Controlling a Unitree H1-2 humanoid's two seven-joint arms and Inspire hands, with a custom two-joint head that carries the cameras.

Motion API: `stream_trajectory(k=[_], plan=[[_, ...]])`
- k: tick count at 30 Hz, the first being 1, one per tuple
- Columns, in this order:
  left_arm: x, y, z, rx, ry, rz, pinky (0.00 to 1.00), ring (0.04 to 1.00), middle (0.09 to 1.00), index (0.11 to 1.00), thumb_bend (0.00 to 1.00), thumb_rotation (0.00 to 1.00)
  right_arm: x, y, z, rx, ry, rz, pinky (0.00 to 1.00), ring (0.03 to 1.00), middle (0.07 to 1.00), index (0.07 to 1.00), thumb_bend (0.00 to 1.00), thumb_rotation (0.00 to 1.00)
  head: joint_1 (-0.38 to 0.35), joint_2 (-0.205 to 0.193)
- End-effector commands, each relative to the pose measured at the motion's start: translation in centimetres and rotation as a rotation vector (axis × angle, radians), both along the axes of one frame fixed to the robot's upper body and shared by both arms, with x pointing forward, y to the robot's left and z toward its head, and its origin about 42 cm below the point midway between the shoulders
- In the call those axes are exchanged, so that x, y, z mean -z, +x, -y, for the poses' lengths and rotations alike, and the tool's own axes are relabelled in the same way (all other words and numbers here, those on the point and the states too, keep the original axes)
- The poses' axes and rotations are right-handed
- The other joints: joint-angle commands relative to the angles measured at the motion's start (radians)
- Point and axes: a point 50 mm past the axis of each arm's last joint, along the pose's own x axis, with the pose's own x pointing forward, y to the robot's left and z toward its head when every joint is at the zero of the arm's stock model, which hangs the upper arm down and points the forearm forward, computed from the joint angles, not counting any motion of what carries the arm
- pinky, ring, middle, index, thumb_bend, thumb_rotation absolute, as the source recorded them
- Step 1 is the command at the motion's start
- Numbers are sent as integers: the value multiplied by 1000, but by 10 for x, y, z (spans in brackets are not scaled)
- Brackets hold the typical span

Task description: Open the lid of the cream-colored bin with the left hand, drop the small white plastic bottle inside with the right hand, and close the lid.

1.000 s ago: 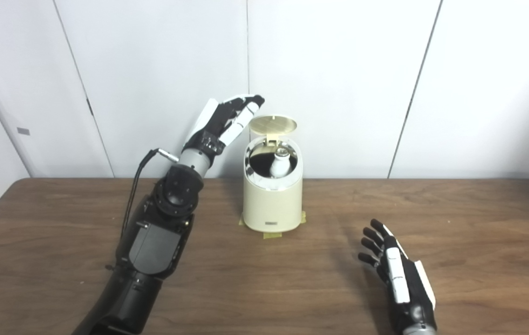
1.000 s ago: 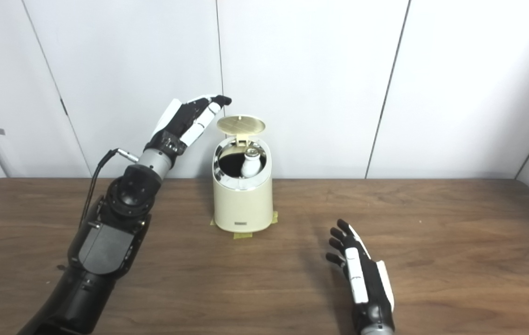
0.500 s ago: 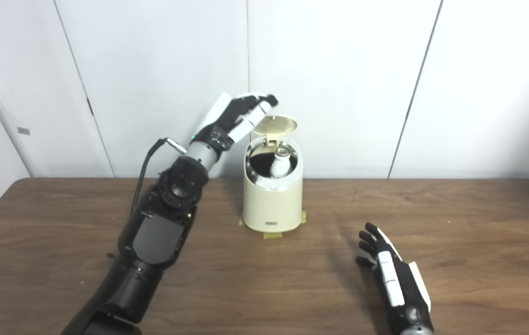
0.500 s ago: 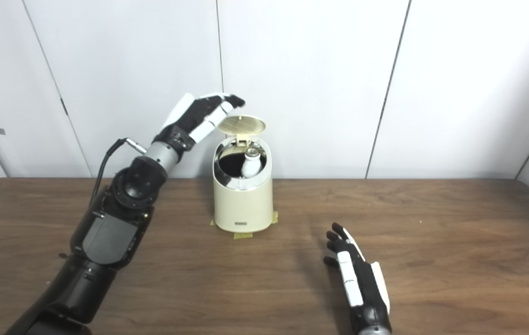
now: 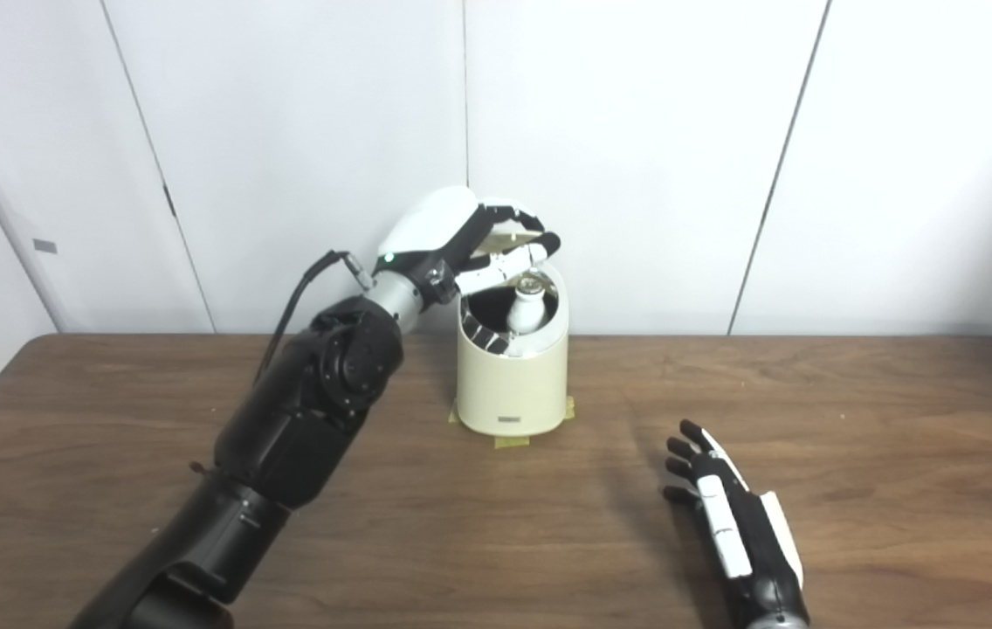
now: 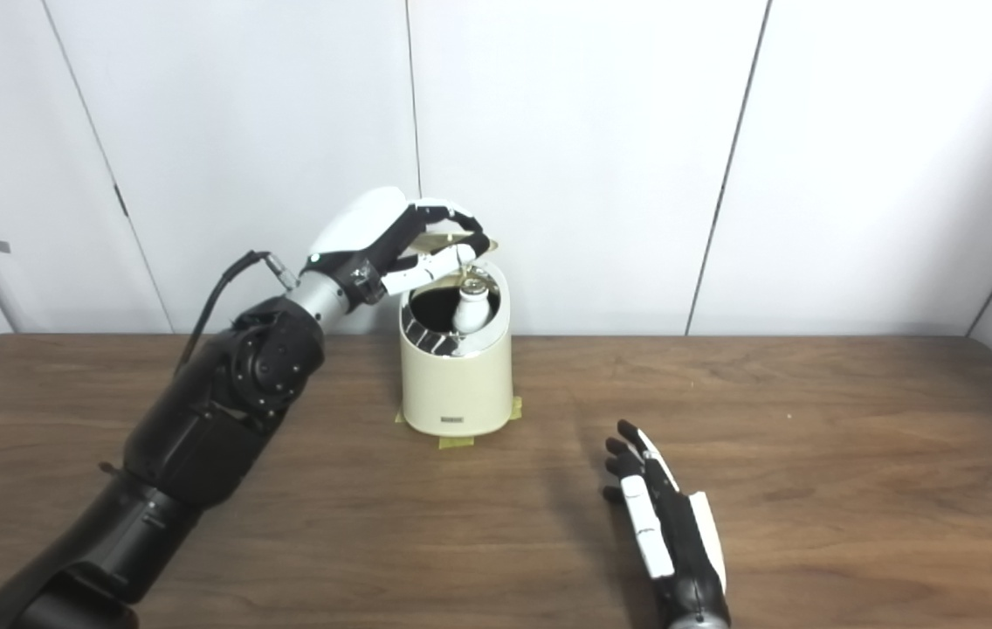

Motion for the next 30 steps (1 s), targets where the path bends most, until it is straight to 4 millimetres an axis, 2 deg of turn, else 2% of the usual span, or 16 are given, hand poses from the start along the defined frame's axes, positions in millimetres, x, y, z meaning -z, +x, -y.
stream_trajectory(k=[1,6,8,12,14,15,19,21,23,25,30], plan=[[-38,2,9,37,15,119,819,879,833,762,590,986,-14,6,-3,-8,-16,67,729,841,861,908,479,1000,-1,1],[-39,2,8,36,58,139,850,869,824,758,600,999,-14,7,-3,-10,-32,69,731,839,859,909,469,1000,2,6],[-39,1,7,33,71,141,788,858,817,756,606,1000,-15,7,-2,-12,-39,72,736,844,861,911,475,1000,2,9],[-36,-3,5,22,114,145,740,840,807,758,619,1000,-17,6,-1,-11,-62,67,744,849,863,914,471,1000,2,10],[-35,-5,4,23,121,140,852,859,820,759,612,1000,-18,6,0,-10,-70,67,747,852,861,917,479,1000,5,18],[-33,-5,3,26,124,137,871,861,822,758,611,1000,-18,6,1,-9,-75,68,748,853,861,918,481,1000,5,18],[-28,-3,-1,26,138,127,795,859,821,748,614,994,-21,7,2,-8,-104,68,745,855,861,921,498,1000,3,26],[-26,-3,-2,24,152,126,800,853,812,748,617,998,-22,6,2,-9,-101,70,746,858,862,923,501,1000,3,29],[-23,-3,-3,22,177,120,851,854,806,753,619,1000,-23,7,3,-7,-93,70,750,861,863,923,505,1000,4,34],[-20,-4,-5,19,201,111,944,864,809,759,613,1000,-25,7,3,-3,-88,70,748,856,861,921,501,1000,3,38],[-11,-9,-8,21,251,94,972,869,808,755,590,1000,-25,8,7,18,-78,77,726,846,850,903,527,1000,1,45]])
